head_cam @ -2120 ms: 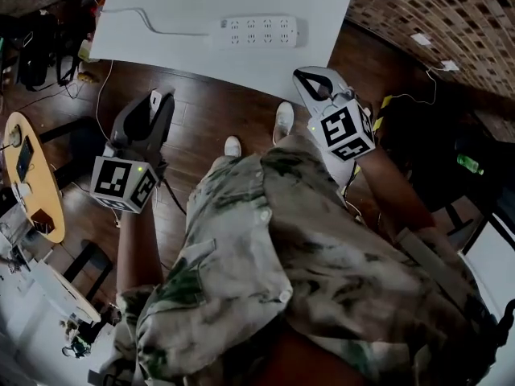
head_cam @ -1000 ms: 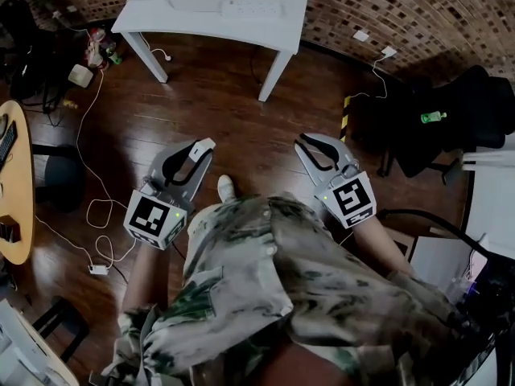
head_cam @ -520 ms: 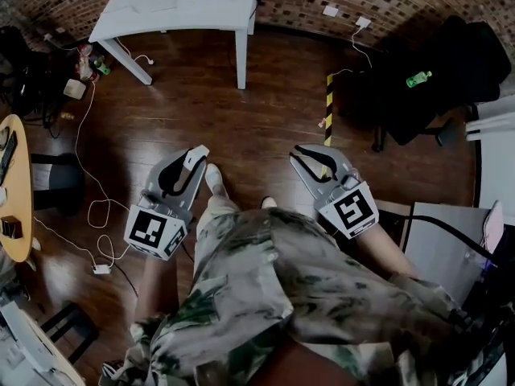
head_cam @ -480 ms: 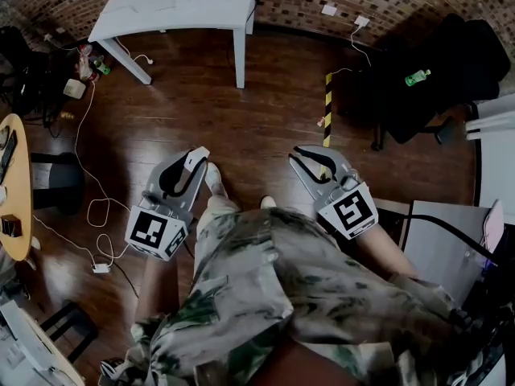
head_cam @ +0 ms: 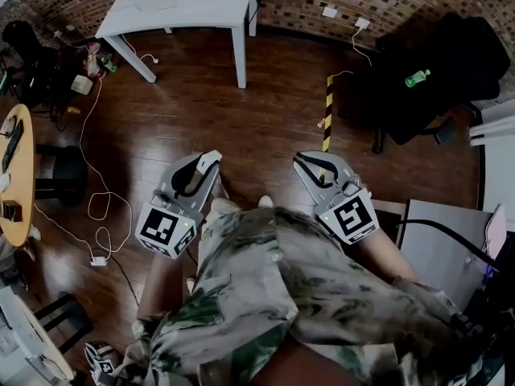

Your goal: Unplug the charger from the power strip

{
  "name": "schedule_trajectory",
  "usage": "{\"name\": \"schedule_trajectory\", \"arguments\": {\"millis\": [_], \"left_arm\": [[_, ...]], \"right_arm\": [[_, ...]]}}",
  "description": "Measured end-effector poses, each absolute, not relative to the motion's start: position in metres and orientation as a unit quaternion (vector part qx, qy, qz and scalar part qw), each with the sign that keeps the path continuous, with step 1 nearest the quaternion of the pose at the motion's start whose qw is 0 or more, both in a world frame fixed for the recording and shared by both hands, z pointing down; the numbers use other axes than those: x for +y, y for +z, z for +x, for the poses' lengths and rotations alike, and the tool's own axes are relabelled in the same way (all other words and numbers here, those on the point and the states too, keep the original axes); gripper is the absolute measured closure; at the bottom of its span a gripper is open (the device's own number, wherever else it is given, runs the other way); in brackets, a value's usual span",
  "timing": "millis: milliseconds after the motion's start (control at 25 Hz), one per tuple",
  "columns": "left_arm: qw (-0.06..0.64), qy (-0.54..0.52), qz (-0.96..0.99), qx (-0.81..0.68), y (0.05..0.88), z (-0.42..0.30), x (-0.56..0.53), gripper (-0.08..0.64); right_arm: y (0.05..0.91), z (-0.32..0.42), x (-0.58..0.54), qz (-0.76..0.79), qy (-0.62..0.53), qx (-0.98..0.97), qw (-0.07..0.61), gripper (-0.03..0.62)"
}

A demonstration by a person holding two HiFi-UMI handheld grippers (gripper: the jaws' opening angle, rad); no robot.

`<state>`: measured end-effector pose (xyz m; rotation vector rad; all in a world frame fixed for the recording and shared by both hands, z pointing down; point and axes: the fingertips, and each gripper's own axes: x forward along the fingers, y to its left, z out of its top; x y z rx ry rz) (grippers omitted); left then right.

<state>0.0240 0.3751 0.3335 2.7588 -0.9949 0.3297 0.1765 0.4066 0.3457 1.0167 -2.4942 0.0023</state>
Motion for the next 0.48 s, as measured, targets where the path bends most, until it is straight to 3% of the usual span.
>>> {"name": "schedule_trajectory", "arguments": {"millis": [480], "left_arm": [[0.072, 0.113, 0.935, -0.328, 0.321, 0.014, 0.337, 0.453]], "right_arm": [[0.344, 0.169, 0.376, 0.377, 0.002, -0.898, 0.226, 0.566]]}}
